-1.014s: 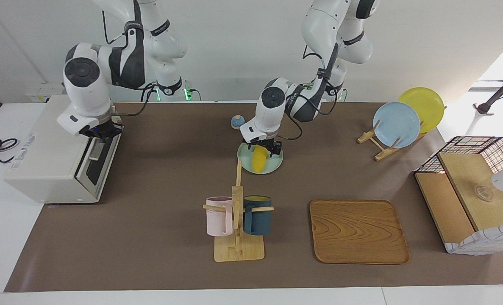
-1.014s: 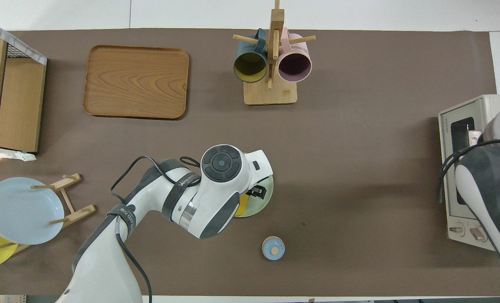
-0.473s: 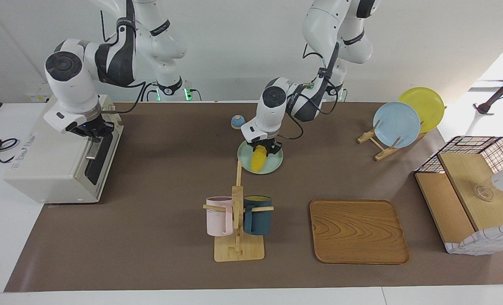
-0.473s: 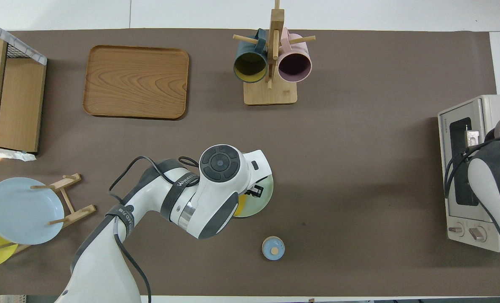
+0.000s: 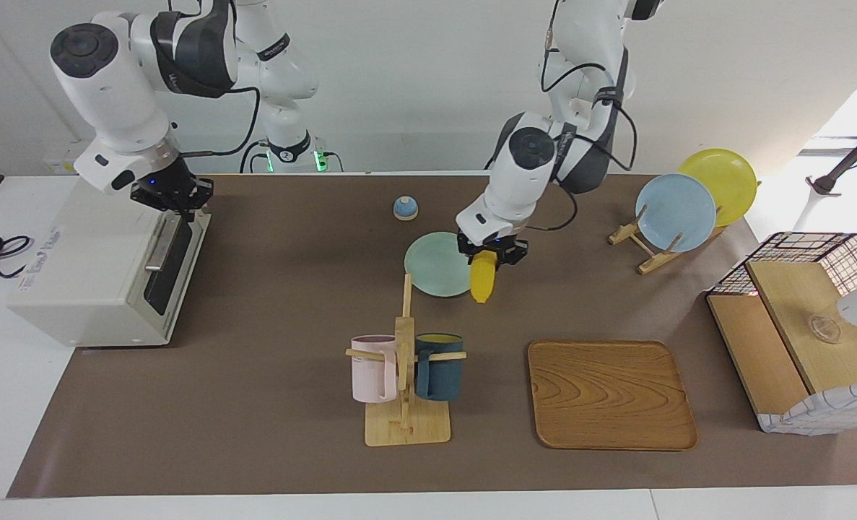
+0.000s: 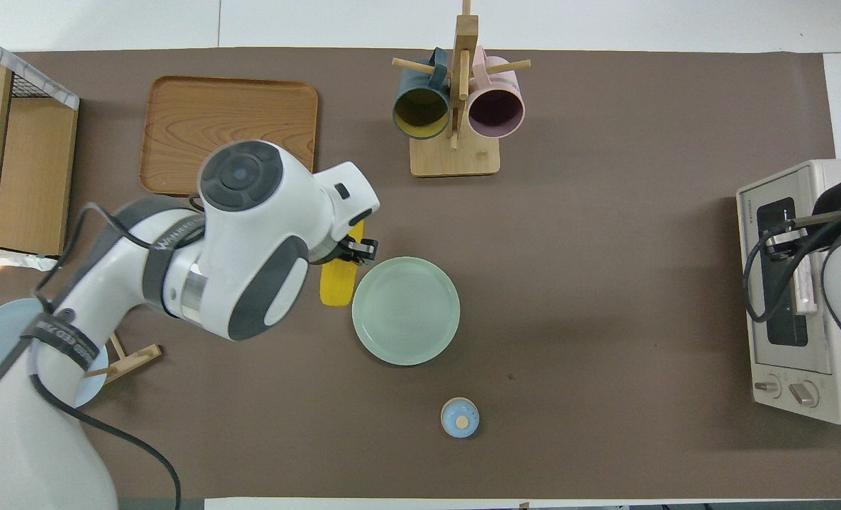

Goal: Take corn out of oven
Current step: 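Carry the yellow corn with the left gripper onto the wooden tray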

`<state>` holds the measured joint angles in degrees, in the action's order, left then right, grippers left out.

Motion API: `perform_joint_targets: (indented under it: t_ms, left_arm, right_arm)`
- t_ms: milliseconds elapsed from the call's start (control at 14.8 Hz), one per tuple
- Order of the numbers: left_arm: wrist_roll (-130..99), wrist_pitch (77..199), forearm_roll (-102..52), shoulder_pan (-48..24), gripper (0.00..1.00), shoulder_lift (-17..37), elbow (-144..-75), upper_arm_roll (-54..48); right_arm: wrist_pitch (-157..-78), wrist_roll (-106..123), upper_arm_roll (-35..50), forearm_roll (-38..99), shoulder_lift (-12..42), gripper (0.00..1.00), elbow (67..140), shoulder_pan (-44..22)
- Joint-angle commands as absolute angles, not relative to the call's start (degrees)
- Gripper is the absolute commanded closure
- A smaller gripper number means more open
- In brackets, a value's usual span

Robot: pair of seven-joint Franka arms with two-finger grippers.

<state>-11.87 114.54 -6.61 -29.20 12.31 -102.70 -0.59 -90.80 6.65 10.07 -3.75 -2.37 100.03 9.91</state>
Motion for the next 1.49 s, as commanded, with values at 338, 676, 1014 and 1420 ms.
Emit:
perform_joint_targets:
  t_ms: [338,676,1014,1420]
  left_arm:
    - [-8.4,108.9,-5.3,-15.6,1.0,24.7,-84.3,-1.1]
    - [-8.3,106.5,-5.3,-12.5,1.0,39.3,-66.8,-1.1]
    - [-5.6,111.6,-5.2,-11.0,1.0,44.5,-64.8,-1.0]
    - [-4.8,114.4,-2.7,-11.0,1.0,47.3,-64.9,-1.1]
  right_arm:
    - [-85.9,-5.8,10.2,1.5,-1.2,0.83,94.7,4.0]
    - [-86.0,-6.0,10.1,1.4,-1.1,0.49,94.3,4.0]
    - [-85.5,-5.8,8.5,1.2,-0.8,0.02,92.4,3.0]
    - [-85.7,-5.6,1.9,1.1,0.5,0.0,91.8,-3.3]
